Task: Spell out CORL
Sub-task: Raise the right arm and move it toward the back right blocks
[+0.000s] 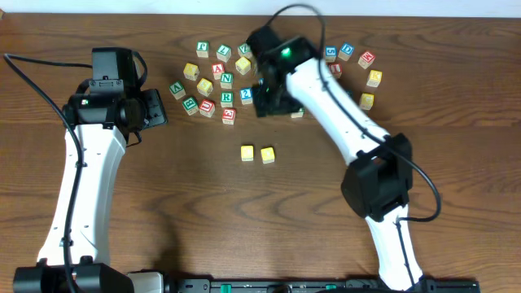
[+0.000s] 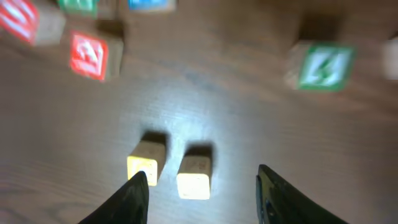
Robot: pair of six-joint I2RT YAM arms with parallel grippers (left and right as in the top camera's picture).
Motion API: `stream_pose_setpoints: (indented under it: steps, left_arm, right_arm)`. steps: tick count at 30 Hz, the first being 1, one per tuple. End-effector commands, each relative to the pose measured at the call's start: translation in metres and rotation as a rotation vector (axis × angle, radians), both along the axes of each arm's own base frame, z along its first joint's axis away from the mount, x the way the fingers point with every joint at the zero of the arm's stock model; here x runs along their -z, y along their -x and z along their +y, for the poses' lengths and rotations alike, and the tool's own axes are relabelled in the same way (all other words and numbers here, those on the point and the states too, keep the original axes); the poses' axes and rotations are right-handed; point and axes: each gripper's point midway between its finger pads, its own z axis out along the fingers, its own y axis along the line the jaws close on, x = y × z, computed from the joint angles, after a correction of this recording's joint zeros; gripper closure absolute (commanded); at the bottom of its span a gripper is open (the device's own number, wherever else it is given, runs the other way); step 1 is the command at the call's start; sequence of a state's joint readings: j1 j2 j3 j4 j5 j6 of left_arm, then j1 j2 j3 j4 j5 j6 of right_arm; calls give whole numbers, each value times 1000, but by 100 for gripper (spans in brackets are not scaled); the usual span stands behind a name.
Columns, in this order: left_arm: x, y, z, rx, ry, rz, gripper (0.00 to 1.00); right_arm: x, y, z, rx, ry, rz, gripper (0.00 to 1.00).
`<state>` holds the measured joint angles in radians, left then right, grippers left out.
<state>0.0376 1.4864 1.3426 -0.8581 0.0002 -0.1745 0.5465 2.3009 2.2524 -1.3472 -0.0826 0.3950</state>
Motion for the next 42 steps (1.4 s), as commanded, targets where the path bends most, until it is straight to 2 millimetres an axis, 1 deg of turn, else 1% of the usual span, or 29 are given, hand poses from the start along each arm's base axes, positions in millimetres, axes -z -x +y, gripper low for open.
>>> stream_pose_setpoints:
  steps: [1,3,4,9,12,17,30,42]
  left_arm:
    - [-2,-3,3,6,-18,-3,39]
    - [-2,-3,3,6,-18,-3,39]
    - [-3,-3,3,6,-18,-4,39]
    - [-2,-3,3,6,-18,-4,39]
    - [-3,-5,3,6,-18,-9,39]
    - [-4,-6,3,6,-18,-14,38]
    - [-4,-6,3,6,-18,-14,39]
    - [-4,-6,3,6,-19,-15,38]
  right_arm:
    - [-34,-30,-26,6,-25,-87,47]
    - [-47,-38,-38,25,-33,-112,45]
    - [-55,-47,-51,48,-40,-133,44]
    - [-56,-62,-84,120,-36,-137,42]
    - [-56,-63,-94,139,-32,-130,42]
    - [-56,-63,-97,136,-28,-128,39]
    - [-56,-65,-99,140,-19,-136,36]
    - [-58,-72,-100,147,-18,-165,33]
